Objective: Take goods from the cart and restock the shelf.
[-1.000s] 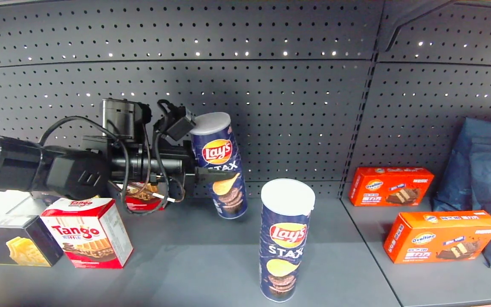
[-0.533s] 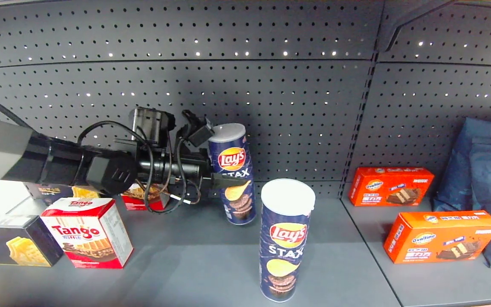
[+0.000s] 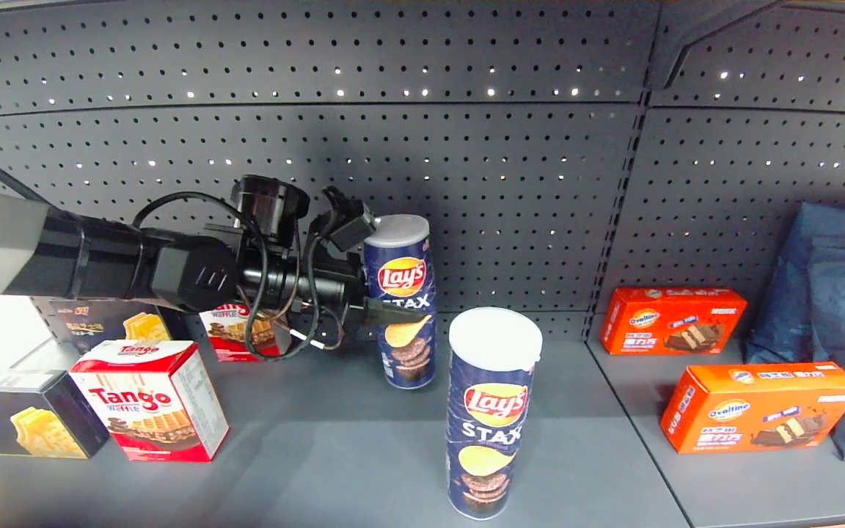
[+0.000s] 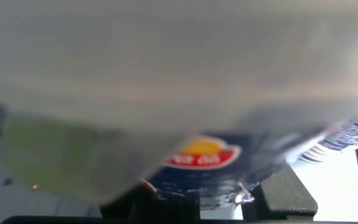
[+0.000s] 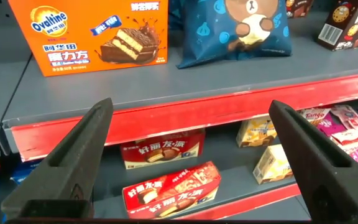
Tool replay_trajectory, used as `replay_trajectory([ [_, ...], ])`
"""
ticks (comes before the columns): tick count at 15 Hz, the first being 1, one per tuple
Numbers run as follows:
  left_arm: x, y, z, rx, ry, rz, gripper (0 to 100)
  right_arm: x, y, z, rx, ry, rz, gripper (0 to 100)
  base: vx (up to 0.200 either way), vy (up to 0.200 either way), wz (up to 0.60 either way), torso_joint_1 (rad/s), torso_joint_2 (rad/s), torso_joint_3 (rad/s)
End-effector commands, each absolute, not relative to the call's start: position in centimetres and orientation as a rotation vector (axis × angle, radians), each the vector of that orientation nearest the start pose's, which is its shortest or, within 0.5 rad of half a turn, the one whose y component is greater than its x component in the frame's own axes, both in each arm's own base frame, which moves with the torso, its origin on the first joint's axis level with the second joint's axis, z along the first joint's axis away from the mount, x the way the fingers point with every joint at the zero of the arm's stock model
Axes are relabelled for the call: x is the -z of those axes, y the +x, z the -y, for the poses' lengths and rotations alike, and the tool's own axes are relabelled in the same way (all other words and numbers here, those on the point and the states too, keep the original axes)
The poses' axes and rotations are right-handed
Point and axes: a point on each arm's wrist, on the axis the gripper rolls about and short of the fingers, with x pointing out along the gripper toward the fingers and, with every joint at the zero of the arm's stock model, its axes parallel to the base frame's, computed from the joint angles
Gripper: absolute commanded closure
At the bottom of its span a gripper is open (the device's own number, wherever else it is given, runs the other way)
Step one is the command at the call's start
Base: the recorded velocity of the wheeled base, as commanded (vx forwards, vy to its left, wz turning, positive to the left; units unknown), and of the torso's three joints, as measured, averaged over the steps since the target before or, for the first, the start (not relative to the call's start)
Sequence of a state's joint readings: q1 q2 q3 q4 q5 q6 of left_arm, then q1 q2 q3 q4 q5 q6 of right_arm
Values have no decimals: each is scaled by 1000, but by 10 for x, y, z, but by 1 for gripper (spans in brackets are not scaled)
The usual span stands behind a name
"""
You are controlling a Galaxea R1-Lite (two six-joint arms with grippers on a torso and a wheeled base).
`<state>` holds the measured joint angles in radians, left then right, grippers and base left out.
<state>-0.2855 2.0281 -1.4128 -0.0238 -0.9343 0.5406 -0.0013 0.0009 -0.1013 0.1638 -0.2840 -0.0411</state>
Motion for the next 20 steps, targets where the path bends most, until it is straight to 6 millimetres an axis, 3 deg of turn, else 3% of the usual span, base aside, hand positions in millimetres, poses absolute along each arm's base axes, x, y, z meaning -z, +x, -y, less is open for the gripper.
replay_trajectory([
  [1,-182,380,126,1288,265,-244,100,-86,-32,6,284,-50,-71,0,0,0,0,0,0,0],
  [3,-180,391,128,1288,295,-213,100,-86,-32,6,284,-50,-71,0,0,0,0,0,0,0],
  [20,-152,408,150,1345,310,-255,100,-86,-32,6,284,-52,-72,0,0,0,0,0,0,0],
])
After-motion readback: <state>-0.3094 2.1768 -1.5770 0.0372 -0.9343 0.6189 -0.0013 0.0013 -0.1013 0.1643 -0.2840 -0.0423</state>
